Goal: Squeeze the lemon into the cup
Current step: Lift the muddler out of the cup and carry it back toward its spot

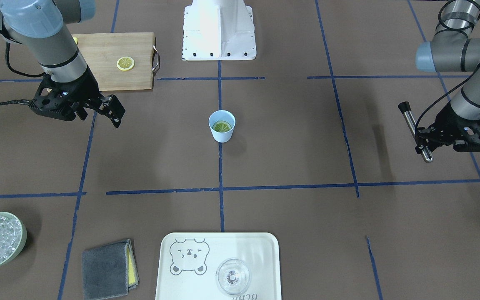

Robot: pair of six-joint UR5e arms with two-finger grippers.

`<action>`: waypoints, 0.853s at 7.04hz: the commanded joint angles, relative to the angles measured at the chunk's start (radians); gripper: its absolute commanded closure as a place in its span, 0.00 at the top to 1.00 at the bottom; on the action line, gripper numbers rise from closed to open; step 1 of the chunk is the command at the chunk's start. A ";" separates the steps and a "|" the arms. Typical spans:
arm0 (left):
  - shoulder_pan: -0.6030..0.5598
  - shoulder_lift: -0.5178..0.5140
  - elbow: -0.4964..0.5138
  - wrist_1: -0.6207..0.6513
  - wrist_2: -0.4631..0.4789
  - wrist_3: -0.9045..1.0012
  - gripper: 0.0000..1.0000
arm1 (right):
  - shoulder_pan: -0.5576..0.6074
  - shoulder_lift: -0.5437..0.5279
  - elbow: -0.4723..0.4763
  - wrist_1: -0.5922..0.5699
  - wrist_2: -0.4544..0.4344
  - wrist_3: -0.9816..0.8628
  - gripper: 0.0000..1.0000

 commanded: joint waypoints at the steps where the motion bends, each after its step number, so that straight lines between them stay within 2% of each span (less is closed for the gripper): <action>1: 0.016 -0.025 0.025 0.010 0.007 0.011 0.00 | -0.001 0.000 0.005 0.000 0.000 0.000 1.00; 4: 0.171 -0.025 0.036 0.008 0.012 0.010 0.00 | -0.001 -0.001 0.005 0.000 0.000 0.002 1.00; 6: 0.173 -0.038 0.062 0.009 0.010 0.010 0.00 | -0.001 -0.001 0.004 0.000 0.000 0.000 1.00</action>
